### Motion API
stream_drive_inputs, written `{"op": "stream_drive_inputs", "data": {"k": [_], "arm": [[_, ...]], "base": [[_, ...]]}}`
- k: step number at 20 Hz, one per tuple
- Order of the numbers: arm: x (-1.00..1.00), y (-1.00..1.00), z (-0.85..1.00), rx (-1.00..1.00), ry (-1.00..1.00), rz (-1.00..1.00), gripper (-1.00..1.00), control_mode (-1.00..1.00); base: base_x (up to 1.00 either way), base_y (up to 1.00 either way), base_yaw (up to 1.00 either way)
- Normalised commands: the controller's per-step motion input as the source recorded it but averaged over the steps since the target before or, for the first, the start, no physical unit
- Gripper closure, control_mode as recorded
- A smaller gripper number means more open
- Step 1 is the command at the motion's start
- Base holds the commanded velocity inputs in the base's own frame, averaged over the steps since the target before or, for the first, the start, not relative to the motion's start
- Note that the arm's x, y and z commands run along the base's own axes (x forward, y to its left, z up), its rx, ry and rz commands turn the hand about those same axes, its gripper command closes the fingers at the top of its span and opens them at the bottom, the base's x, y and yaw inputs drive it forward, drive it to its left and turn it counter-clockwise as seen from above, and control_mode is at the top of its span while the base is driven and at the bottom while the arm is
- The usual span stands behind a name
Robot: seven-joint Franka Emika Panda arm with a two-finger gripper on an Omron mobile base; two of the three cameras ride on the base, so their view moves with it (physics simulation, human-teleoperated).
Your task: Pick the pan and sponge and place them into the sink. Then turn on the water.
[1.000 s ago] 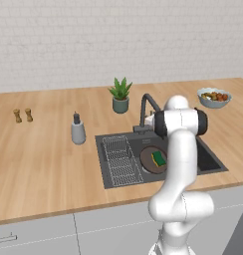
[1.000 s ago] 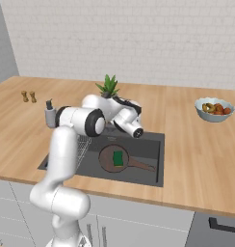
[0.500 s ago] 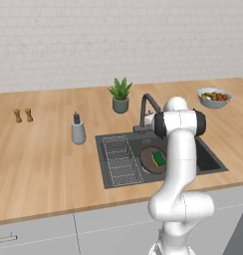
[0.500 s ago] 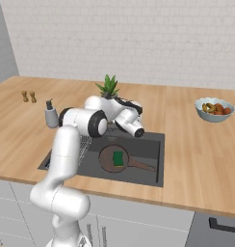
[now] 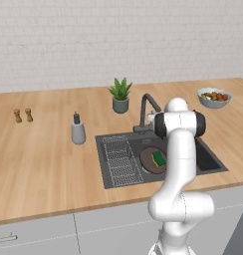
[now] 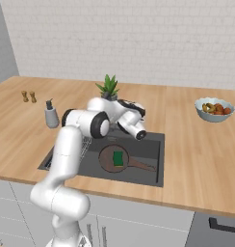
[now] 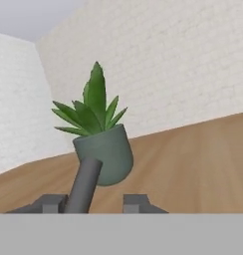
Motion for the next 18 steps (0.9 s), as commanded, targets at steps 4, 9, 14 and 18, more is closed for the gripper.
{"op": "stream_drive_inputs", "data": {"k": [4,9,14,18], "arm": [[0.00,-0.78,-0.18,0.13,0.12,-0.08,1.00,-1.00],[-0.24,-0.57,0.00,0.14,-0.01,-0.03,1.00,-1.00],[-0.65,-0.49,0.41,0.14,-0.11,0.00,1.00,-1.00],[-0.70,-0.55,0.98,0.13,-0.19,0.00,1.00,-1.00]], "base": [[0.00,0.00,0.00],[0.00,0.00,0.00],[0.00,0.00,0.00],[0.00,0.00,0.00]]}}
